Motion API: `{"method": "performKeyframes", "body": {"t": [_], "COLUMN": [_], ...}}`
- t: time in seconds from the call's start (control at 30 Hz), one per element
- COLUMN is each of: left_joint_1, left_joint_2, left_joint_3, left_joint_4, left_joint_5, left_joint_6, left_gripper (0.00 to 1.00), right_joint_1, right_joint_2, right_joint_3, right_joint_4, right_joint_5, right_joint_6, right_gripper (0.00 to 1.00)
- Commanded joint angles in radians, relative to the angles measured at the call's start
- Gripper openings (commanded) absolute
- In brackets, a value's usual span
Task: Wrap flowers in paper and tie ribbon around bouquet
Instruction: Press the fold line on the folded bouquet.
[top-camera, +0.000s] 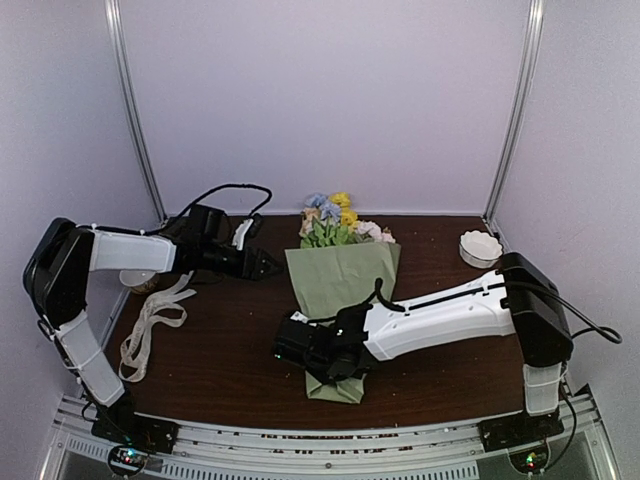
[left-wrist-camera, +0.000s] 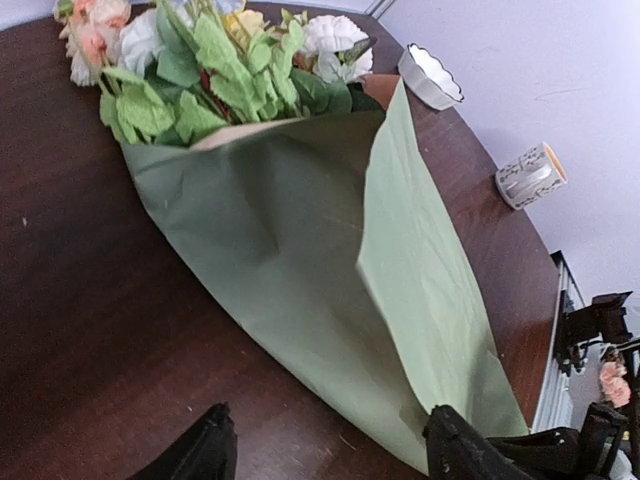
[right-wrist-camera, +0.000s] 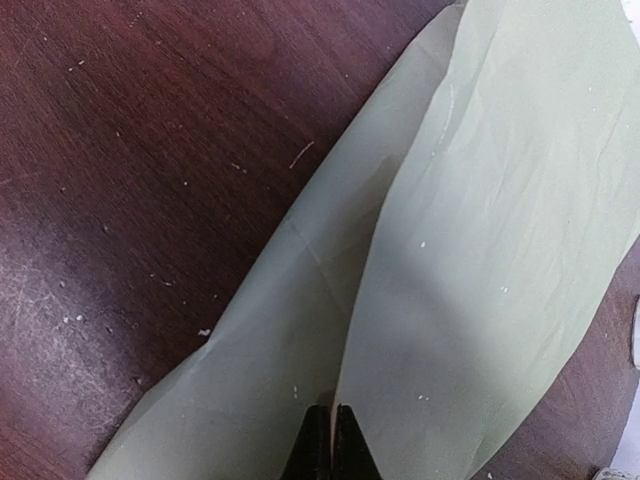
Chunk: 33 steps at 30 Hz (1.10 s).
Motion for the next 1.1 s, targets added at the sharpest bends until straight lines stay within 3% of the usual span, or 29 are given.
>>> {"method": "performKeyframes", "body": {"t": [0.0, 0.27, 0.37, 0.43, 0.5, 0.6, 0.77, 0.93, 1.07], "left_joint_1": [-0.009, -0.074, -0.1, -0.109, -0.11, -0.106, -0.074, -0.049, -0.052], "left_joint_2": [-0.067, 0.124, 0.171, 0.202, 0.217, 0.207, 0.241, 0.315, 0.362], "left_joint_3": [-0.13, -0.144, -0.105, -0.052, -0.024, 0.028, 0.126, 0.15, 0.154], "left_joint_4": [0.287, 0.704, 0.724, 0.657, 0.639, 0.488, 0.164, 0.14, 0.152], "left_joint_5": [0.089, 0.192, 0.188, 0.178, 0.168, 0.131, -0.01, -0.022, -0.027], "left_joint_6": [-0.142, -0.416, -0.422, -0.398, -0.391, -0.304, -0.123, -0.109, -0.119], "left_gripper": [0.71, 0.72, 0.7, 0.57, 0.28, 0.0, 0.0, 0.0, 0.0], "right_joint_1": [0.007, 0.009, 0.009, 0.01, 0.011, 0.014, 0.026, 0.054, 0.075], "right_joint_2": [0.018, 0.021, 0.015, 0.019, 0.018, 0.01, -0.002, -0.051, -0.129], "right_joint_3": [0.032, 0.039, 0.034, 0.037, 0.04, 0.035, 0.025, -0.052, -0.139], "right_joint_4": [-0.01, -0.025, -0.022, -0.026, -0.029, -0.03, -0.028, 0.042, 0.114], "right_joint_5": [0.042, 0.046, 0.052, 0.054, 0.051, 0.046, 0.044, 0.014, -0.034], "right_joint_6": [-0.016, -0.026, -0.027, -0.027, -0.025, -0.028, -0.059, -0.104, -0.139], "right_gripper": [0.0, 0.0, 0.0, 0.0, 0.0, 0.0, 0.03, 0.22, 0.3]}}
